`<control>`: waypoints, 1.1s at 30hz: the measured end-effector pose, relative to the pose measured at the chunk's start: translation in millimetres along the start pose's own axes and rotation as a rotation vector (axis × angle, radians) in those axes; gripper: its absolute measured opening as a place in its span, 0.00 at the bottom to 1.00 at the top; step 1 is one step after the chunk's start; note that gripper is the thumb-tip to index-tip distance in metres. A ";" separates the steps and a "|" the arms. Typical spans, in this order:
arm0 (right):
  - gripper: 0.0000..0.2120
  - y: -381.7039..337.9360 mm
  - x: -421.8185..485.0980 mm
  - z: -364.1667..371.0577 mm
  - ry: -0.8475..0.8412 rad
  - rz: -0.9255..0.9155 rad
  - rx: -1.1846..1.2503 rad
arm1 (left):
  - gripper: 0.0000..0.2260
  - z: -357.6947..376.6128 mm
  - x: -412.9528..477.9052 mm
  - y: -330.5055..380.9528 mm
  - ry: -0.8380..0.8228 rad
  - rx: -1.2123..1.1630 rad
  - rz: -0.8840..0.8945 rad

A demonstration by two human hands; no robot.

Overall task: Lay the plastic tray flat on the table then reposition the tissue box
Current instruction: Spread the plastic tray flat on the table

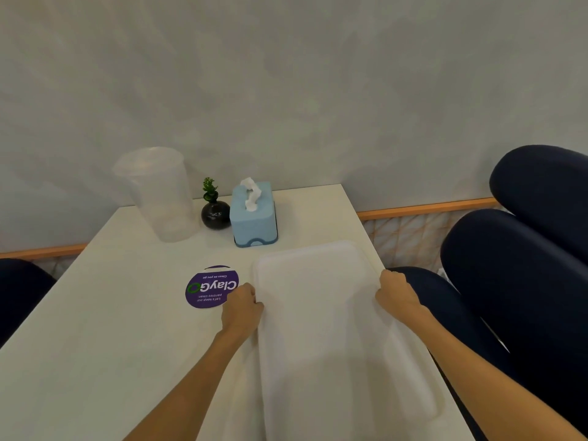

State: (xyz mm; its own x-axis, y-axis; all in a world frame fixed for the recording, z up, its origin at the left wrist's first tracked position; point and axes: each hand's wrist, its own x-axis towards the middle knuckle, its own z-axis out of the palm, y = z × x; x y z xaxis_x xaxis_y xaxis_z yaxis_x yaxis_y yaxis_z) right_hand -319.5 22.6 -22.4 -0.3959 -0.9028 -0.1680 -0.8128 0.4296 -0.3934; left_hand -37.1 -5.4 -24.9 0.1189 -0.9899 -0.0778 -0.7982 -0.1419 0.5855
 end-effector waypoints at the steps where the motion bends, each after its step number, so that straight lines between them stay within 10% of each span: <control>1: 0.14 1.1 -0.2 -0.5 -0.006 0.008 0.000 | 0.05 0.5 -0.2 0.6 0.001 0.008 0.006; 33: 0.13 -44.5 8.6 -26.5 0.052 -0.163 -0.002 | 0.14 -54.3 23.1 -5.4 -0.038 -0.117 -0.039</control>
State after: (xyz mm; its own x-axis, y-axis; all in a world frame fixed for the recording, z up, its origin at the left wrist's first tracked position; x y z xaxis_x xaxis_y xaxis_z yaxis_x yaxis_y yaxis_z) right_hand -298.1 -3.8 17.7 -0.2799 -0.9584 -0.0550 -0.8691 0.2774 -0.4095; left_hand 1.9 -27.1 13.9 0.1245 -0.9834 -0.1318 -0.7187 -0.1809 0.6714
